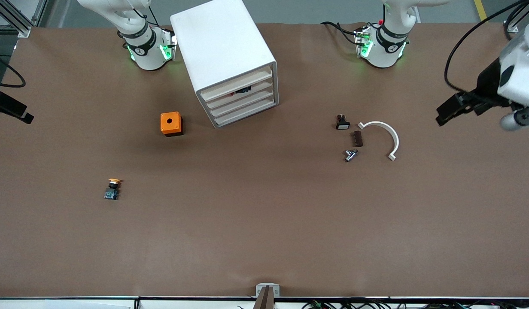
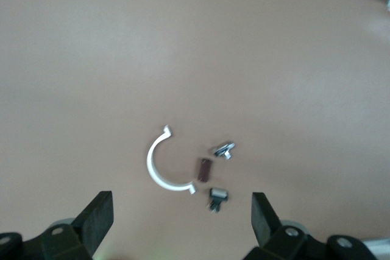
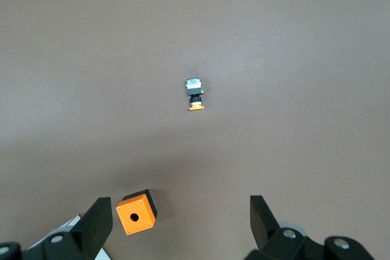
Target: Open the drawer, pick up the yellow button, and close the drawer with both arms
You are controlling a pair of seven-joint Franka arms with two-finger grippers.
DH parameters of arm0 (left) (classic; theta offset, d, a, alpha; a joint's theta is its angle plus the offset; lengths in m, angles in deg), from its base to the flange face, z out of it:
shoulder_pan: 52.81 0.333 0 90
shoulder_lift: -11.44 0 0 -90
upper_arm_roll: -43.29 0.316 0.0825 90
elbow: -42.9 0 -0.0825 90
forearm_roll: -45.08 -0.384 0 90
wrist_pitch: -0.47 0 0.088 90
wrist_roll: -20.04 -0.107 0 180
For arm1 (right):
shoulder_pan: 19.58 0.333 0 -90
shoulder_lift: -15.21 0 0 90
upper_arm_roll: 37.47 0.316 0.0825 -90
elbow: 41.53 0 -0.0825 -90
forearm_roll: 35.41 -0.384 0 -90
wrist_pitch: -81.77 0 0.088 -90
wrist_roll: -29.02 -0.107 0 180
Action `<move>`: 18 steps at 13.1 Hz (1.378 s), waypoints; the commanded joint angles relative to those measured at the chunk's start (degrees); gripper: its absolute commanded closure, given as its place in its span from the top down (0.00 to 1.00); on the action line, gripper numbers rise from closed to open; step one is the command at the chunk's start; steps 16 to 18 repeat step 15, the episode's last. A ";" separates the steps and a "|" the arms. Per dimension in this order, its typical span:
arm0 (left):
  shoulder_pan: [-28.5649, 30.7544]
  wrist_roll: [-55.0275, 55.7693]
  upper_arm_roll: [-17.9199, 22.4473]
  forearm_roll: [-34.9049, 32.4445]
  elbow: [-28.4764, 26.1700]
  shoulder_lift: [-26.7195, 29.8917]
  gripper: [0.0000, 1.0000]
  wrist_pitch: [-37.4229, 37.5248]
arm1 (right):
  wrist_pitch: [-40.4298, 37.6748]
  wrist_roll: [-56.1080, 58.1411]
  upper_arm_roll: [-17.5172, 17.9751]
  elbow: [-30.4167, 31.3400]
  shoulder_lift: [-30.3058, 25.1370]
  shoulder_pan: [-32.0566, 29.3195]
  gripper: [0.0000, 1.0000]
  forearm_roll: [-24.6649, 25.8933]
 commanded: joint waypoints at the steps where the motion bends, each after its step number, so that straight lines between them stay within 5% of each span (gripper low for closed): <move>1: -0.20 -3.91 1.39 -0.86 -7.37 6.68 1.00 0.91 | -1.19 -0.39 0.85 -0.93 -0.02 -0.90 1.00 0.83; 4: -2.57 -12.79 7.45 -0.25 -14.25 12.59 1.00 0.82 | -1.89 -0.57 1.03 -0.93 -0.02 -0.55 1.00 3.11; 8: -2.75 -13.86 7.47 -0.25 -24.44 19.09 1.00 -5.49 | -2.60 -0.74 1.12 -0.84 -0.29 -0.46 1.00 3.03; 18: -2.67 -14.04 5.71 -0.51 -19.98 15.33 1.00 -3.93 | -3.39 -0.57 1.29 -0.75 -0.46 -0.28 1.00 3.02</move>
